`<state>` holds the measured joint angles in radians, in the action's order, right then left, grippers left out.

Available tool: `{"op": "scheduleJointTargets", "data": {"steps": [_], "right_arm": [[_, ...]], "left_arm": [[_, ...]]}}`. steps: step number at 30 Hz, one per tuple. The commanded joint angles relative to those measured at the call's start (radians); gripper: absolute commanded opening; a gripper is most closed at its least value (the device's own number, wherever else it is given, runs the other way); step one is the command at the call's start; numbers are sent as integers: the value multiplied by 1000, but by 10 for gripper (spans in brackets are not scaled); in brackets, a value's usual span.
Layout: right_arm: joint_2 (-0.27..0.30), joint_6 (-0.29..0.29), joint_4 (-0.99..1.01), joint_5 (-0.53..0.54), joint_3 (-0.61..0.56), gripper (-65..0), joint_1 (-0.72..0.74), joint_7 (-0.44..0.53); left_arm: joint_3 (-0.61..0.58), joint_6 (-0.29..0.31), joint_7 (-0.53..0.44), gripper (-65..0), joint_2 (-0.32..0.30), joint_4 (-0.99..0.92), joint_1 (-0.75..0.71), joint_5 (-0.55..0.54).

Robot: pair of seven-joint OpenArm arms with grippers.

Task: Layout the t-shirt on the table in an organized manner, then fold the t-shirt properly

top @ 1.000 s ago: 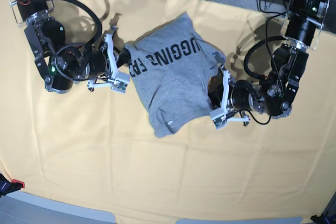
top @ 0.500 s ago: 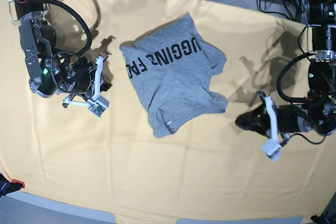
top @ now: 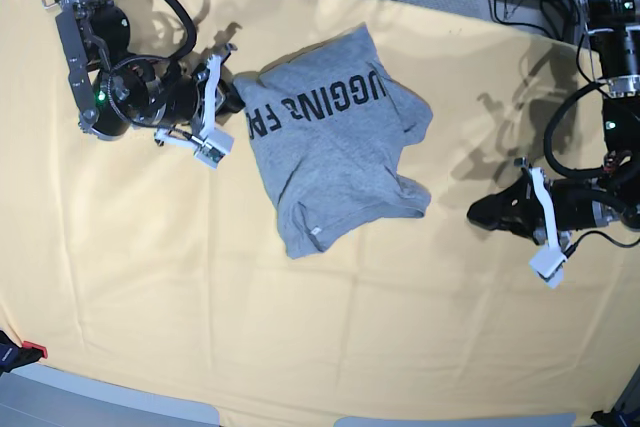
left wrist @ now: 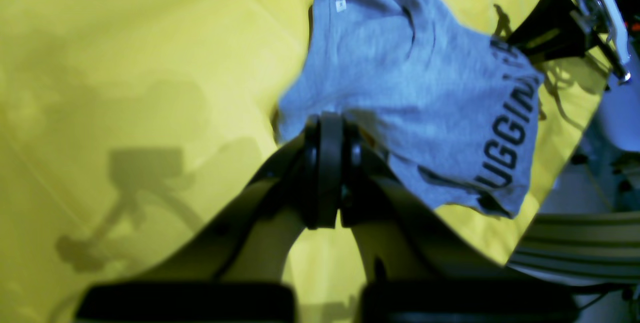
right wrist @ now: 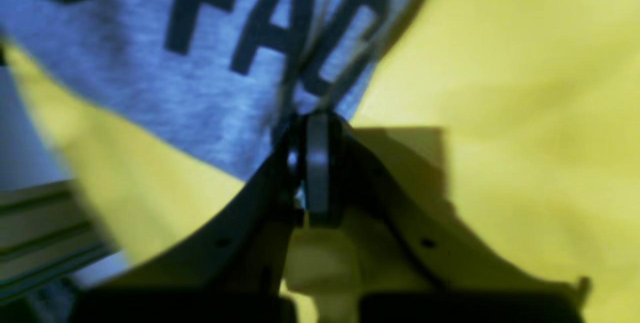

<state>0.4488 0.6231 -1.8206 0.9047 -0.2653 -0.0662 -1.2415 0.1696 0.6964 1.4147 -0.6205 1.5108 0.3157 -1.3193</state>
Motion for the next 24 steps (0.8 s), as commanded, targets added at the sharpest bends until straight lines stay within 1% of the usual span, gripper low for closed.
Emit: {"op": "scheduleJointTargets", "data": {"steps": [1, 2, 3, 7, 11, 15, 17, 19, 20, 22, 24], "right_arm": [[8, 30, -19, 59, 3, -650, -10, -5], [8, 61, -22, 92, 3, -650, -26, -10], [8, 75, -25, 109, 3, -650, -42, -9], [-6, 75, -72, 115, 3, -650, -98, -13], [-5, 75, -173, 111, 4, -650, -155, -12], [-11, 75, -253, 109, 4, -650, -192, -12], [-15, 75, -262, 75, 4, -650, -190, -11], [-14, 74, -265, -2, 9, -650, -179, -7], [-14, 55, -269, -28, 18, -650, -173, -7], [-14, 27, -281, -45, 56, -650, -167, 2], [-14, 22, -299, -34, 111, -650, -169, 24]], "left_arm": [[8, 2, -18, -650, -15, 13, 18, -25], [8, 2, -18, -650, -11, 13, 13, -26], [8, 2, -18, -650, -8, 13, 10, -25], [8, 2, -22, -650, -6, 13, -3, -26], [8, 2, -21, -650, -6, 13, -5, -29], [8, 2, -18, -650, -6, 13, -5, -60], [8, 2, -18, -650, -6, 13, -5, -68], [8, 2, -18, -650, -10, 13, -5, -88], [8, 2, -18, -650, -14, 13, -5, -109], [9, 2, -18, -650, -18, 14, -5, -164], [9, 2, -18, -650, -16, 14, -6, -164]]}}
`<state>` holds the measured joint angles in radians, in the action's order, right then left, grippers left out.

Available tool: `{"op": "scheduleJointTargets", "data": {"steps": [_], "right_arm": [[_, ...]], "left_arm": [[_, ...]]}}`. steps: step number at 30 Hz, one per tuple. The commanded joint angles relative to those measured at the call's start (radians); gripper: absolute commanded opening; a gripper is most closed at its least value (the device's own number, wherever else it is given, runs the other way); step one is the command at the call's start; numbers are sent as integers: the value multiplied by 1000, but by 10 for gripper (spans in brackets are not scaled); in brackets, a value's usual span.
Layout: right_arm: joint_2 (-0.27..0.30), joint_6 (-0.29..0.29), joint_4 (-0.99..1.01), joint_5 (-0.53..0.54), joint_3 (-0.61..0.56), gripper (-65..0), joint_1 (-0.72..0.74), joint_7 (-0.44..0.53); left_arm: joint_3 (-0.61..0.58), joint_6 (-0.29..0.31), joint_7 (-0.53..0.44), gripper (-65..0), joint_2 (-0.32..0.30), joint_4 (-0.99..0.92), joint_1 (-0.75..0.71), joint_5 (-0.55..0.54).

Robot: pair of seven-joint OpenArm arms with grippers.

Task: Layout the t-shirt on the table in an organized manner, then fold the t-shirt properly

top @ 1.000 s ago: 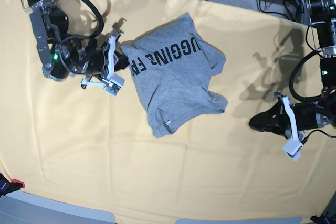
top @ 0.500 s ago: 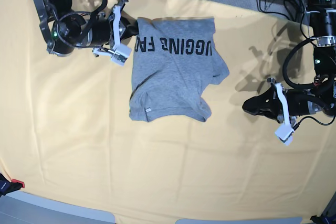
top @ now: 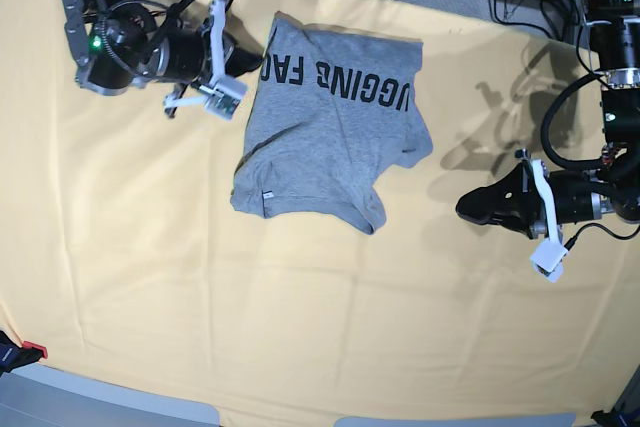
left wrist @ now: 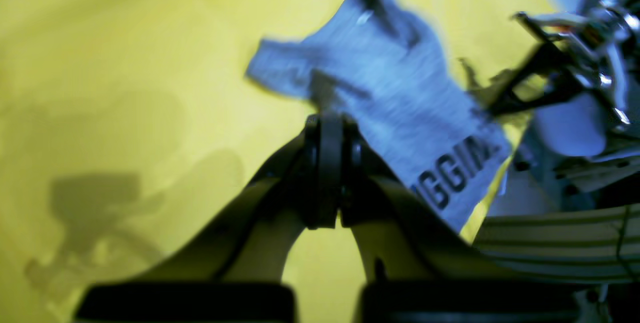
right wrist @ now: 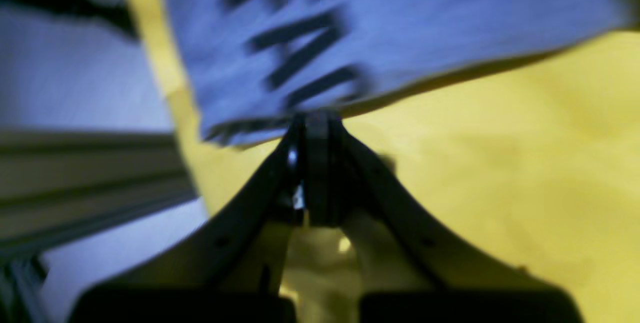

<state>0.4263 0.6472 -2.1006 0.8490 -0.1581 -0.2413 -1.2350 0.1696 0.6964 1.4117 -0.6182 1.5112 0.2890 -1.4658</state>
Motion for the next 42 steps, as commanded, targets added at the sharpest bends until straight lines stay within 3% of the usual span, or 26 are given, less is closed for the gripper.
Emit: {"op": "scheduleJointTargets", "data": {"steps": [1, 6, 9, 14, 21, 32, 38, 42], "right_arm": [[8, -1, -31, 37, 35, -650, 6, 25], [8, 22, -98, 159, 225, -650, 3, 14], [1, 51, -137, 294, 348, -650, 0, -63], [0, 51, -171, 500, 509, -650, -74, -161], [-46, 51, -235, 622, 721, -650, -272, -161], [-188, 51, -256, 635, 1040, -650, -607, -161], [-202, 51, -256, 635, 1065, -650, -763, -161], [-202, 51, -256, 635, 1065, -650, -866, -161]], "left_arm": [[9, 2, -15, -650, -18, 17, 21, -18], [10, 2, -15, -650, -19, 82, -7, -18], [10, 2, -15, -650, -19, 190, -66, -18], [13, 2, -15, -650, -20, 414, -193, -18], [165, -10, -15, -650, -19, 584, -380, -18], [453, -82, -15, -650, -20, 721, -746, -18], [576, -80, -15, -650, -19, 758, -957, -18], [599, -74, -15, -650, -18, 761, -1114, -18]]}}
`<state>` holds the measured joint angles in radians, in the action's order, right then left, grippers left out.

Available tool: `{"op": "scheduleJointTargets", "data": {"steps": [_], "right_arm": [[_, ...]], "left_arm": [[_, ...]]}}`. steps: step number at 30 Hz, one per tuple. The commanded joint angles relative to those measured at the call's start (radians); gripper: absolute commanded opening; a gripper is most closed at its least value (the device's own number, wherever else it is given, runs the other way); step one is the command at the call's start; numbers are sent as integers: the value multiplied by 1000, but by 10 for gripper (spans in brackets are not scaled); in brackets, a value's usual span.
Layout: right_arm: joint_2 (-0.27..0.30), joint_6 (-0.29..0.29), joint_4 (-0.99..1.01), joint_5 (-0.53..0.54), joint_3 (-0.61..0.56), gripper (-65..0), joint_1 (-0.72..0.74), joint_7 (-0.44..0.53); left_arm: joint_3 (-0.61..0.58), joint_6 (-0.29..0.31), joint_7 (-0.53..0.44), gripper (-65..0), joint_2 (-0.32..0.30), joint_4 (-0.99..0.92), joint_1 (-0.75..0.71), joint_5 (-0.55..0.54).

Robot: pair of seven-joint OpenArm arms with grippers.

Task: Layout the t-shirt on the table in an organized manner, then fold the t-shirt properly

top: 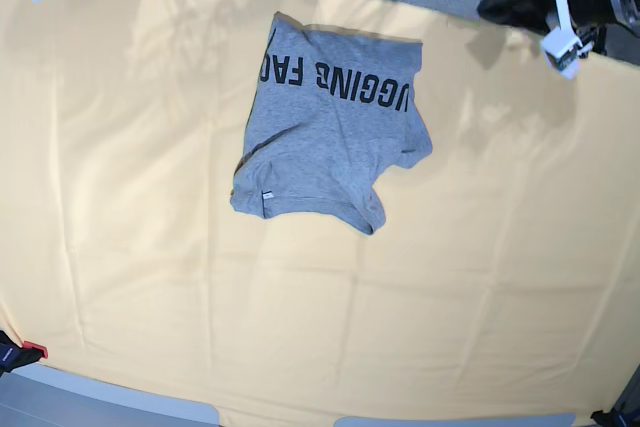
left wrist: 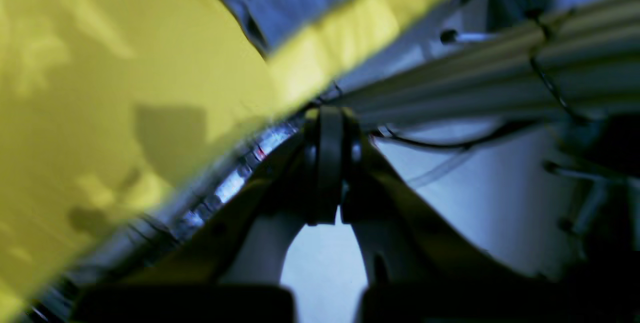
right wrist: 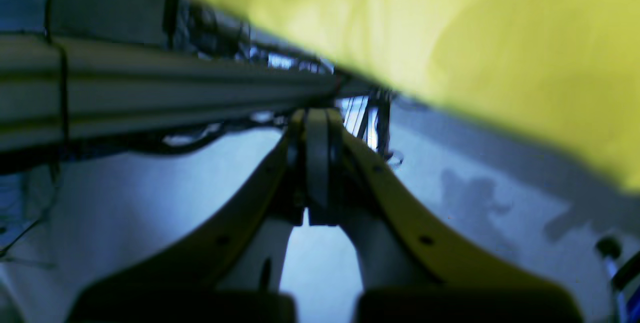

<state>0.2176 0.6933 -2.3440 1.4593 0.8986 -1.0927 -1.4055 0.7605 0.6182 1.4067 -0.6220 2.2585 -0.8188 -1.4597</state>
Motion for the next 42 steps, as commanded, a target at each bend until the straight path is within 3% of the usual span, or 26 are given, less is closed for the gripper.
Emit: {"op": "scheduleJointTargets", "data": {"steps": [1, 9, 15, 22, 25, 29, 37, 42], "right_arm": [[7, 5, -12, 24, 8, -650, -35, 9], [8, 5, -6, 24, 5, -650, -165, 9], [19, 5, 214, 24, -33, -650, -141, 9], [37, 5, 444, 7, -239, -650, -27, 9], [51, 5, 540, -92, -336, -650, 23, 9], [62, 5, 671, -299, -448, -650, 89, 9], [121, 5, 972, -569, -668, -650, 209, 203], [123, 5, 1160, -748, -766, -650, 284, 453]], "left_arm": [[8, 14, -10, -650, -12, 13, -45, -24], [7, 70, -10, -650, 37, 12, -311, -24], [-10, 80, -10, -650, 76, -14, -369, 45], [-273, 80, -10, -650, 87, -95, -362, 273], [-392, 56, -65, -650, 87, -159, -346, 422], [-515, 9, -125, -650, 87, -306, -269, 525], [-683, 7, -187, -650, 87, -780, -23, 589], [-709, 10, -269, -650, 103, -1045, 135, 589]]}}
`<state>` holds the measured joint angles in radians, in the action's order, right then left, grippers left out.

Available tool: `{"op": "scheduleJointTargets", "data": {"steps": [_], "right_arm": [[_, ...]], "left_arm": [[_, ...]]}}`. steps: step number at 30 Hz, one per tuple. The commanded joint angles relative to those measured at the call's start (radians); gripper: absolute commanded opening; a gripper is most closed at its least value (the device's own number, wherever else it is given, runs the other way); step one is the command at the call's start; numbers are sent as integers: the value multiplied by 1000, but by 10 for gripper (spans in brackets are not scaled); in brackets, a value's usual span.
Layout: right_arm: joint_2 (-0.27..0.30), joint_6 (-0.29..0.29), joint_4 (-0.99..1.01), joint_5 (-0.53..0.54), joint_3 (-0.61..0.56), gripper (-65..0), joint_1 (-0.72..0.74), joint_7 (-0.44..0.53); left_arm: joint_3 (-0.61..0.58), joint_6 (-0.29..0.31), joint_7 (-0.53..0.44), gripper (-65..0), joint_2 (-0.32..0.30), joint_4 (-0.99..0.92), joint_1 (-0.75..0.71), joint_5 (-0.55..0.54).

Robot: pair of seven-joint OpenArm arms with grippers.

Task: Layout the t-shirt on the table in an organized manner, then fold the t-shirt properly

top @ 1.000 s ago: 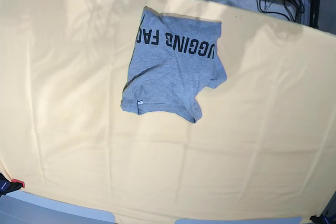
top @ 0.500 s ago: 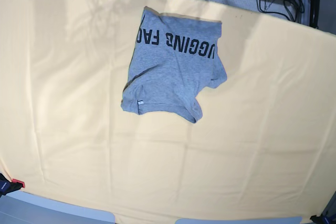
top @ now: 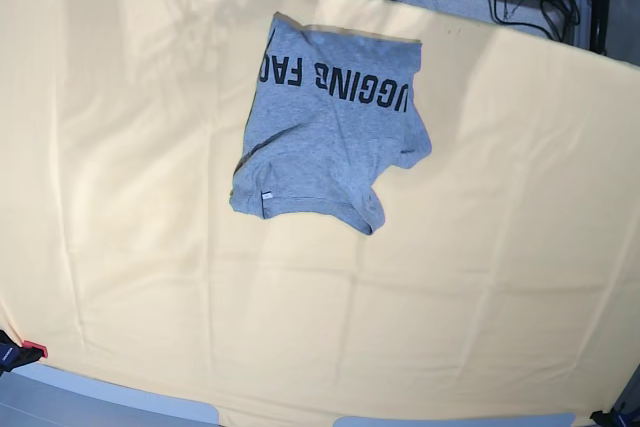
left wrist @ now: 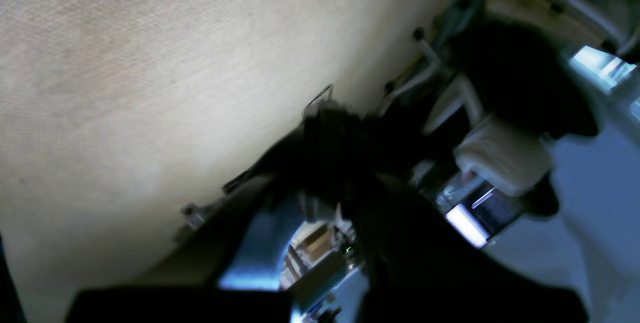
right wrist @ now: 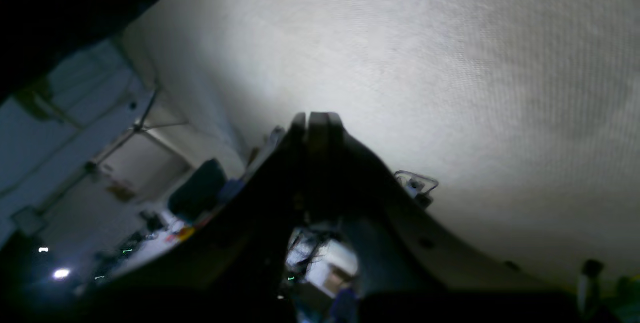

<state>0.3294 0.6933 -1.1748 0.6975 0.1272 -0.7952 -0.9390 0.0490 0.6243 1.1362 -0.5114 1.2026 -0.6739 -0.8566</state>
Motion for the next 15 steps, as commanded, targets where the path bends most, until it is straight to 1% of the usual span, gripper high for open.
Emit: {"op": "scheduleJointTargets", "data": {"steps": [1, 3, 5, 9, 12, 15], "right_arm": [[11, 5, 27, -24, -11, -650, 5, 35], [11, 5, 98, -90, -46, -650, 45, 117], [3, 5, 164, -159, -77, -650, 89, 203], [-16, 0, 277, -311, -128, -650, 175, 383], [-25, -95, 339, -385, -162, -650, 235, 482], [-42, -179, 386, -453, -189, -650, 294, 549]], "left_arm": [[3, 6, -14, -650, -1, -31, 20, -10], [3, 40, -59, -650, 16, -104, 76, 11], [2, 74, -142, -650, 35, -167, 125, 59], [3, 74, -344, -650, 79, -256, 206, 189], [2, 74, -485, -650, 115, -307, 264, 323], [2, 74, -647, -650, 151, -372, 327, 492]]}}
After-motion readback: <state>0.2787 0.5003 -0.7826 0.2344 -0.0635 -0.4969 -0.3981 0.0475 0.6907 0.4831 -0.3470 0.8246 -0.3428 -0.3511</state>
